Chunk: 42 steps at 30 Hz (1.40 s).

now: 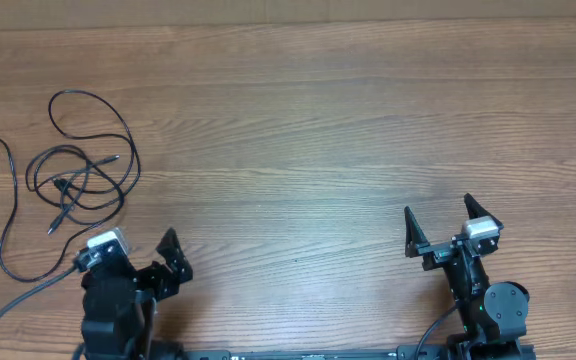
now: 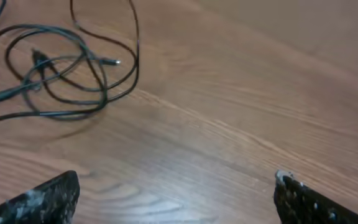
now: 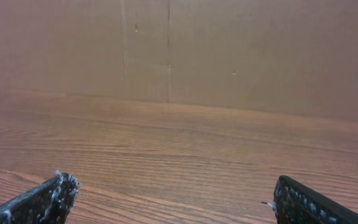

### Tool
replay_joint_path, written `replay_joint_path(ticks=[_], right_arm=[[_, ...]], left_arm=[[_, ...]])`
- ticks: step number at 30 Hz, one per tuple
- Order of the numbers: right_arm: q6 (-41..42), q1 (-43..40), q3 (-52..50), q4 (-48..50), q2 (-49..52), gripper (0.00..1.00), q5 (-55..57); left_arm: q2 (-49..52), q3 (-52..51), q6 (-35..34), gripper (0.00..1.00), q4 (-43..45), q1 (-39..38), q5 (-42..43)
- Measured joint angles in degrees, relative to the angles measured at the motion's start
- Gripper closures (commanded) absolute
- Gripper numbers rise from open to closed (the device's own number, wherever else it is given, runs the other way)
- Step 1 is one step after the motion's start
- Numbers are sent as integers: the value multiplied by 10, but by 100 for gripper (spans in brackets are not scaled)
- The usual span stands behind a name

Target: Untangle cables

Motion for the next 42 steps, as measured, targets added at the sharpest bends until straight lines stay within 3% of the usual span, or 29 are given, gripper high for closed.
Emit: replay_joint_path(ticks=[12, 16, 20, 22, 26, 33, 42], right_arm=[[0, 0, 0, 0, 0, 0, 0], [0, 0, 0, 0, 0, 0, 0], [0, 0, 0, 0, 0, 0, 0], [0, 0, 0, 0, 0, 0, 0], [0, 0, 0, 1, 0, 0, 0], [0, 0, 0, 0, 0, 0, 0], [0, 0, 0, 0, 0, 0, 0]], left_arm=[[-125, -209, 70, 0, 332, 68, 126], [-127, -265, 86, 1, 535, 70, 138], [-129, -304, 127, 0, 652, 70, 141], [-129, -307, 151, 1, 647, 70, 142], [-129, -310, 186, 1, 555, 70, 127], [-129, -313, 196, 0, 431, 70, 101], [-130, -313, 196, 0, 425, 70, 99]])
